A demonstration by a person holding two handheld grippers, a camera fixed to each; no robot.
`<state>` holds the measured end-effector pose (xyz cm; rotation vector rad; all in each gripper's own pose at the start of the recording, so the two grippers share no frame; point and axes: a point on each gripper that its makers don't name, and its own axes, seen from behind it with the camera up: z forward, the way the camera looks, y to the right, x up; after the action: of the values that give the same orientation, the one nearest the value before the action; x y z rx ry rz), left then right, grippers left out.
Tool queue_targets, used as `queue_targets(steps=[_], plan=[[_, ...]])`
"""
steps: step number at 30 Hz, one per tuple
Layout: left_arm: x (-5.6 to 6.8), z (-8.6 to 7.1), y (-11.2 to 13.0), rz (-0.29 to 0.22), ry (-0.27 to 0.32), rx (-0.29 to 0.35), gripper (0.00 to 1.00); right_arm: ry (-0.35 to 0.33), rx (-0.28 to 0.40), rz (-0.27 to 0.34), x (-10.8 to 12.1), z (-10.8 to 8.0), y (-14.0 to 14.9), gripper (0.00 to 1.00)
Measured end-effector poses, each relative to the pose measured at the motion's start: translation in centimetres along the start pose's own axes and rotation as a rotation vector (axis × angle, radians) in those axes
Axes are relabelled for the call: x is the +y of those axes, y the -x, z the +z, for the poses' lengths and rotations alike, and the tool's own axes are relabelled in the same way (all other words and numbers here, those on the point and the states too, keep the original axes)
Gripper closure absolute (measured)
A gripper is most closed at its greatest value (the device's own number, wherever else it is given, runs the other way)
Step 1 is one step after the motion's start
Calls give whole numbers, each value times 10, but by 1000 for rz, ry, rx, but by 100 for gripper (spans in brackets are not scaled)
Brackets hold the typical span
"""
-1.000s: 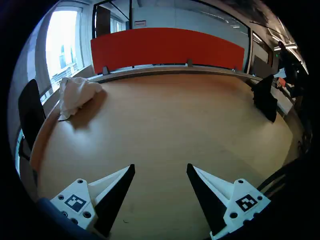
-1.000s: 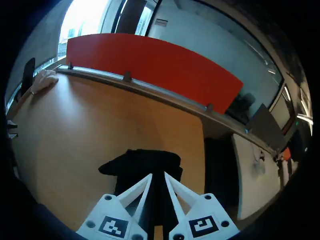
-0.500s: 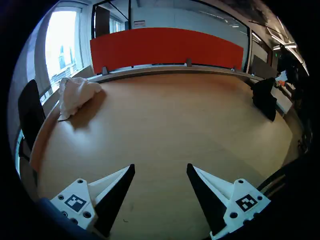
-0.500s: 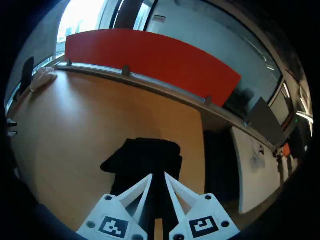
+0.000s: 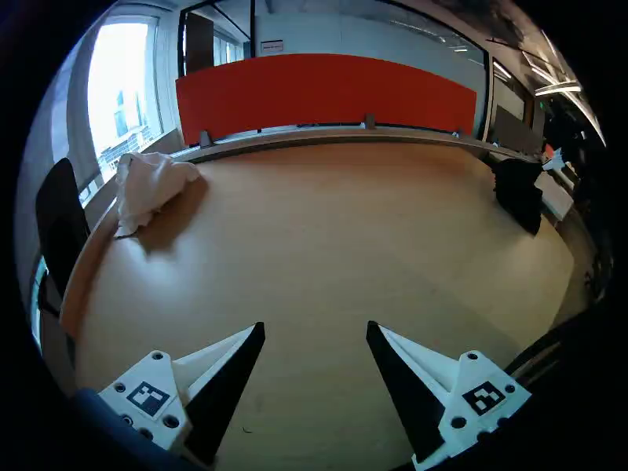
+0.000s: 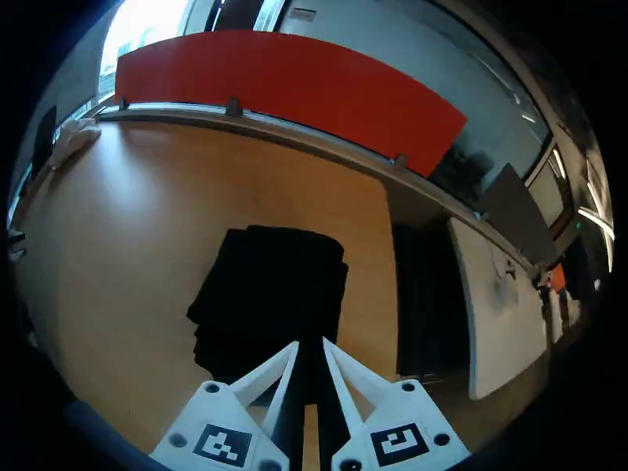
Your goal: Fold towel
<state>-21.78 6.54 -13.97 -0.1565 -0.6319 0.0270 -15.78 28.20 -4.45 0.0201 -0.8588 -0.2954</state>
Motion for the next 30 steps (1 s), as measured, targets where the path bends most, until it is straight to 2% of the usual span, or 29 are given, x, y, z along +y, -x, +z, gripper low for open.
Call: queue_targets(steps=[12,30], plan=[[0,-3,2,3,-8,-8,4,5,-67,42,15,17,29,94],[-7,-5,2,5,-29,-15,4,7,-139,104,23,37,63,94]])
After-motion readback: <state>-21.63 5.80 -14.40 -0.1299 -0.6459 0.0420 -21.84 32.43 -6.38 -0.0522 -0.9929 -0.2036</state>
